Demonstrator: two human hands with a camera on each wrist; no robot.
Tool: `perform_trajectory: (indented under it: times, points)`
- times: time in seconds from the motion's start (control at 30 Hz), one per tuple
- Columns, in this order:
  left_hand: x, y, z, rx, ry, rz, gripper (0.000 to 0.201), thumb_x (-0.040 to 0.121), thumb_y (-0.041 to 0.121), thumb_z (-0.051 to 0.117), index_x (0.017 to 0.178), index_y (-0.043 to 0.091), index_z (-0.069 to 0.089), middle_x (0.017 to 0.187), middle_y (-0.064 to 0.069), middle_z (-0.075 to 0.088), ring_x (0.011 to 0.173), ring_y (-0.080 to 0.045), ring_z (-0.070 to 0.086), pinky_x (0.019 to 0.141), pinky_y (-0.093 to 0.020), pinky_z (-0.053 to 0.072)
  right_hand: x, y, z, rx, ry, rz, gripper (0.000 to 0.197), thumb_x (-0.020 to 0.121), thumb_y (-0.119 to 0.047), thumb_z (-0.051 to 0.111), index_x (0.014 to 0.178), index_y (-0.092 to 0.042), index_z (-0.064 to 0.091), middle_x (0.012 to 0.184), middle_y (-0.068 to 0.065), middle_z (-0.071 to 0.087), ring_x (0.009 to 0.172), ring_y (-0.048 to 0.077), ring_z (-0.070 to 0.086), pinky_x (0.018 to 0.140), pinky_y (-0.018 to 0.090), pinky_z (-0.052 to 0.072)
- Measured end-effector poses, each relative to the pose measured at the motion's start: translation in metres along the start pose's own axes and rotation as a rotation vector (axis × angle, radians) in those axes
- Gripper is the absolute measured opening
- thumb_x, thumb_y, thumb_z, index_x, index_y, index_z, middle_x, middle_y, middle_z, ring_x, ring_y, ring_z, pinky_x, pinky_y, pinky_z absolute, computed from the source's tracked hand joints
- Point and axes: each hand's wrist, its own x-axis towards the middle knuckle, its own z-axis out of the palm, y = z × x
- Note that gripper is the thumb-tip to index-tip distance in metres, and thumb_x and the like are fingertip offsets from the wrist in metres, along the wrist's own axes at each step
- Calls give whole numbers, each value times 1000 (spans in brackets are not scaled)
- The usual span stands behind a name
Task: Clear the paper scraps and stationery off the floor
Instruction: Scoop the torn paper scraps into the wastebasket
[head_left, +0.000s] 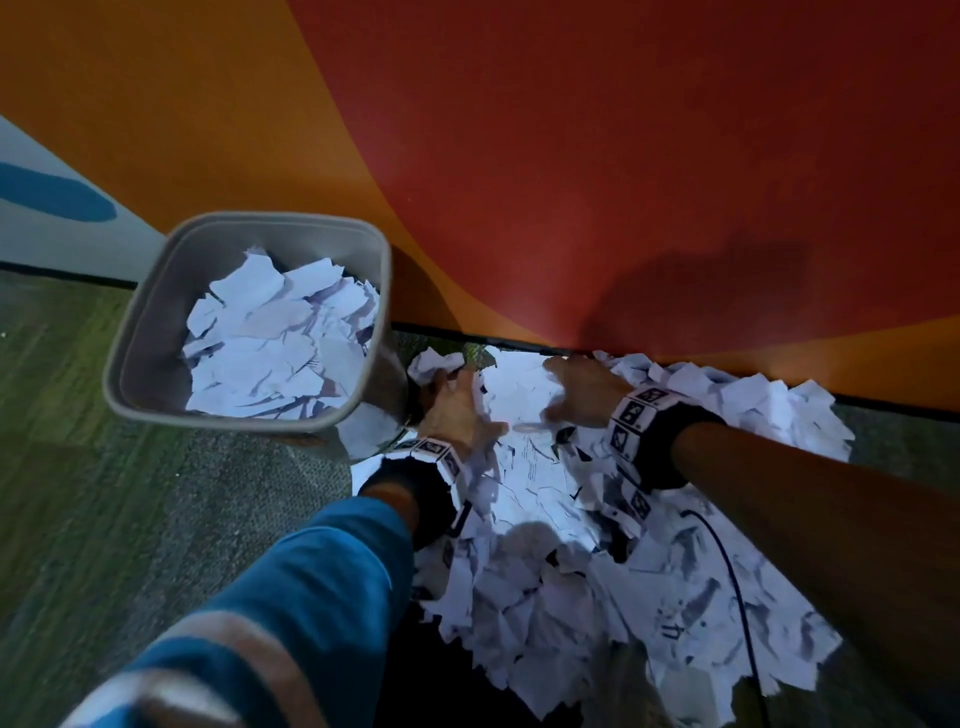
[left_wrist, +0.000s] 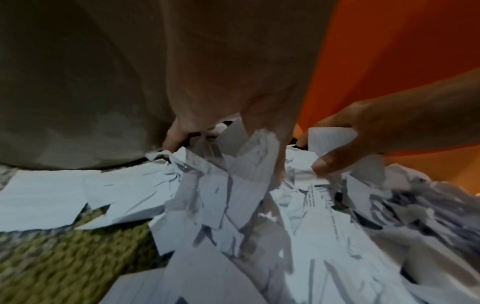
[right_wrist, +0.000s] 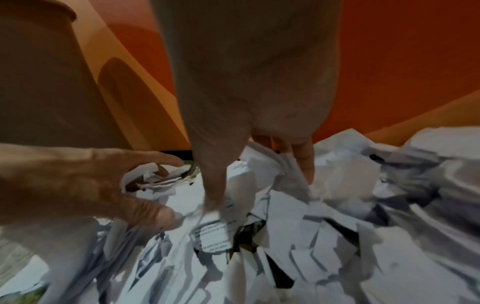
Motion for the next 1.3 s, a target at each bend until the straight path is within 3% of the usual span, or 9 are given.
perform_trajectory:
  times: [0.07,0.17,0.37,0.57,0.63,0.73,0.87,0.97,1.3]
  points:
    - [10,-8,5,35,-44,-20,127,50,60,87,150,44,9,157,-12,9,140,-48,28,106,-65,36,9,0,15,-1,-31,45,113,58,-81,67,144,-20,27,139,18,40,125,39,43,99,53,43]
    - [9,-9,15,223,-41,-53,119,64,47,87,154,43,8,162,-9,-9,147,-44,4,114,-65,24,13,-6,33,-79,27,94,124,60,-76,74,154,-31,6,145,19,21,130,43,30,99,56,41]
    - [-4,-10,25,258,18,0,66,88,19,69,144,33,37,146,-12,27,121,-37,48,95,-49,49,12,-17,49,-71,70,41,77,78,-42,78,142,-29,37,144,19,26,131,43,29,100,49,42]
    - [-14,-8,8,149,34,18,50,93,-1,53,137,23,54,134,-12,41,112,-30,56,99,-38,48,-4,-26,25,120,19,53,42,88,-7,65,129,-14,59,132,11,55,123,28,53,95,27,45]
    - [-21,4,-7,149,57,66,44,93,2,55,131,22,61,131,-13,45,114,-33,57,100,-40,48,-16,-30,-1,163,-8,71,22,82,-1,68,97,-17,68,102,9,63,101,27,60,71,23,47]
    - [-41,37,-37,174,79,153,37,91,2,57,122,17,68,123,-17,60,110,-34,62,96,-40,50,-42,-37,-49,175,26,50,32,75,-1,67,54,-18,50,65,6,53,75,29,58,55,23,39]
    - [-77,87,-82,191,75,241,30,85,18,65,113,15,71,109,-10,70,101,-28,65,86,-39,54,-93,-52,-113,180,107,31,32,75,0,66,53,-15,50,54,1,47,52,16,42,39,17,31]
    - [-104,117,-121,213,65,296,38,77,43,68,108,22,71,103,-4,72,96,-25,69,80,-41,58,-135,-64,-154,200,178,28,26,78,-4,63,56,-14,53,53,2,49,50,18,42,43,20,32]
    - [-194,119,-283,211,309,346,17,88,25,67,100,15,73,97,-2,73,83,-20,67,69,-27,52,-206,-155,-225,293,348,-59,25,73,0,69,57,-11,54,57,5,52,53,18,46,50,25,36]
